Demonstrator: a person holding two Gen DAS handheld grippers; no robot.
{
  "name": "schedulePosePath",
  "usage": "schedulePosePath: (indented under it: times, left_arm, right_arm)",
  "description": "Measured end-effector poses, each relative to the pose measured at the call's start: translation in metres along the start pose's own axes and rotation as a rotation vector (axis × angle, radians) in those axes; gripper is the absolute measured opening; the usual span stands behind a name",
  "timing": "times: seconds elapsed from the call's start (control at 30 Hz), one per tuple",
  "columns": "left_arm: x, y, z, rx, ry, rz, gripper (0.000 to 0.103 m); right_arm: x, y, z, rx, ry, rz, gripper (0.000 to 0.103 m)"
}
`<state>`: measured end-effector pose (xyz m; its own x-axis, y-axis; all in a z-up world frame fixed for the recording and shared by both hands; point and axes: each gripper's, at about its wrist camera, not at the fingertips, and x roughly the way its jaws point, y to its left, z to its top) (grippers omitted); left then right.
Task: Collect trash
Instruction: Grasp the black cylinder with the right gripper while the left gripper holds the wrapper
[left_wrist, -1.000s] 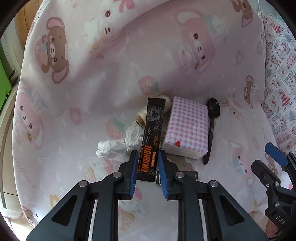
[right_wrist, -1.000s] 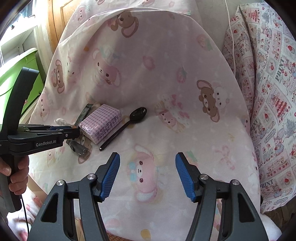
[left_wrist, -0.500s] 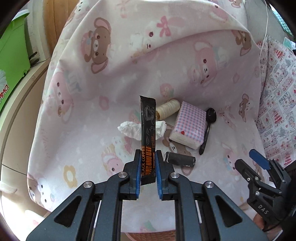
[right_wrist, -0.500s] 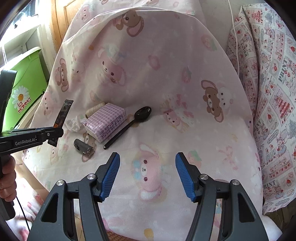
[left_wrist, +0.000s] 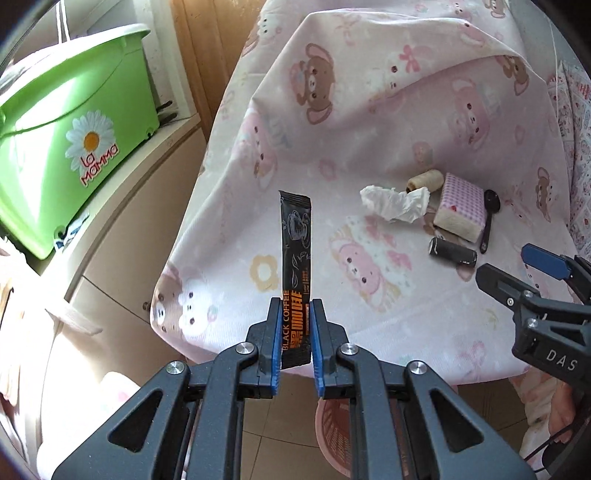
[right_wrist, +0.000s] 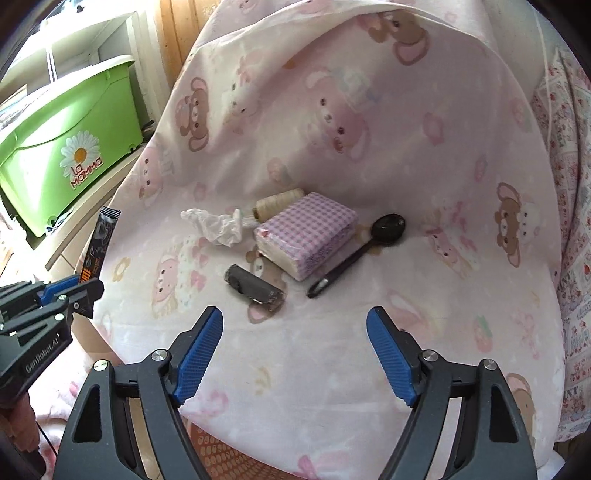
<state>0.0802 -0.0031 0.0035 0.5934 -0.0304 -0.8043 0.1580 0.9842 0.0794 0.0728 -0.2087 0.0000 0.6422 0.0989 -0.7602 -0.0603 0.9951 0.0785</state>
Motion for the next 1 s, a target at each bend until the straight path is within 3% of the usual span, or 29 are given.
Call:
schedulePosePath:
  times: [0.1,0.23,0.47,0.53,0.7,1.0]
  left_arm:
    - [-0.001,0.017,-0.007,-0.05,-0.015,-0.027,0.013]
    - [-0.004,0.021,-0.012,-0.052,-0.049,-0.028,0.013]
    - [-0.002,0.013,-0.014,-0.01,-0.048,-0.059,0.013]
    - [-0.004,0.013,-0.015,-0.013,-0.053,-0.071,0.013]
    - [-0.01,0.017,-0.016,-0.039,-0.057,-0.074,0.013]
    - [-0.035,0.004,-0.012,-0.003,-0.093,-0.091,0.013]
  right_arm:
    - [0.01,0.013,0.005,-0.059,-0.01,0.027,0.081]
    - [0.025,0.018,0.008,-0.13,0.014,0.019,0.059]
    - [0.041,0.009,0.01,-0.119,0.041,0.045,0.041]
    - [0.042,0.01,0.009,-0.119,0.042,0.057,0.027]
    - [0.03,0.012,0.005,-0.108,0.018,0.074,0.007]
    - [-0.018,0.014,0.001,-0.05,-0.065,0.132,0.007]
